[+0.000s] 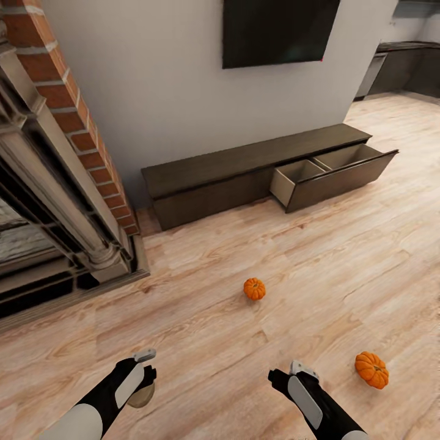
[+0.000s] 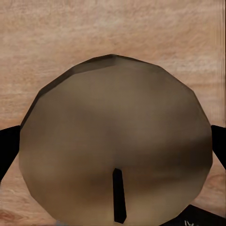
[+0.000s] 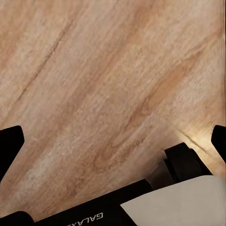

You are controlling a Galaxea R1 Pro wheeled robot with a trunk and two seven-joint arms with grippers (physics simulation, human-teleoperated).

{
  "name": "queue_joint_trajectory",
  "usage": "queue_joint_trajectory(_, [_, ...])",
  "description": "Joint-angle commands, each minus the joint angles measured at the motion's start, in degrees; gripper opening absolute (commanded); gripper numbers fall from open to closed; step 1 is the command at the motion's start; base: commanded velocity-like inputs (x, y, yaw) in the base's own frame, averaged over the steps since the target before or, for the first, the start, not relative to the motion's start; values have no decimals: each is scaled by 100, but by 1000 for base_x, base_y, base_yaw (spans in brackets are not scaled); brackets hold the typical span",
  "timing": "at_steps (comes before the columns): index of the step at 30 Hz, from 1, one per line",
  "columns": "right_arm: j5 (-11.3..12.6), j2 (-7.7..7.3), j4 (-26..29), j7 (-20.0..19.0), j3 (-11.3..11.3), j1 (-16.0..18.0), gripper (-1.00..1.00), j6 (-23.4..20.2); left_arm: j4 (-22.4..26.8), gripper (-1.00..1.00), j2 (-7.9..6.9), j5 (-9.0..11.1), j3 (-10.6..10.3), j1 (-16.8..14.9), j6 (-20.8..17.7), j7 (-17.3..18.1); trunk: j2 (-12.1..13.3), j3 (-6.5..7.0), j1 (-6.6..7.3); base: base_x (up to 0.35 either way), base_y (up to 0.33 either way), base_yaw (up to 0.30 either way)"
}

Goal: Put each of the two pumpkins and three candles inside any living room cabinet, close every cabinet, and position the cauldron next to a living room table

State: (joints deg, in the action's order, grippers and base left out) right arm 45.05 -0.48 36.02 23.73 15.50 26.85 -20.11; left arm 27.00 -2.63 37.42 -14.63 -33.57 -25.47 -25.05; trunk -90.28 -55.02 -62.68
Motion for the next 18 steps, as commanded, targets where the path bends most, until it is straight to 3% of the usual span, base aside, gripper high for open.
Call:
queue_joint_trajectory(1, [36,-5,-2,45,32,4,100,-4,15,-100,-9,55,-49,0,-19,-53,-2,-2,0,0,0,-284])
queue_joint_trajectory(18, [50,-5,-103,44,17,4,100,24,16,-100,-9,55,-49,0,-17,-53,-2,37,0,0,0,-284])
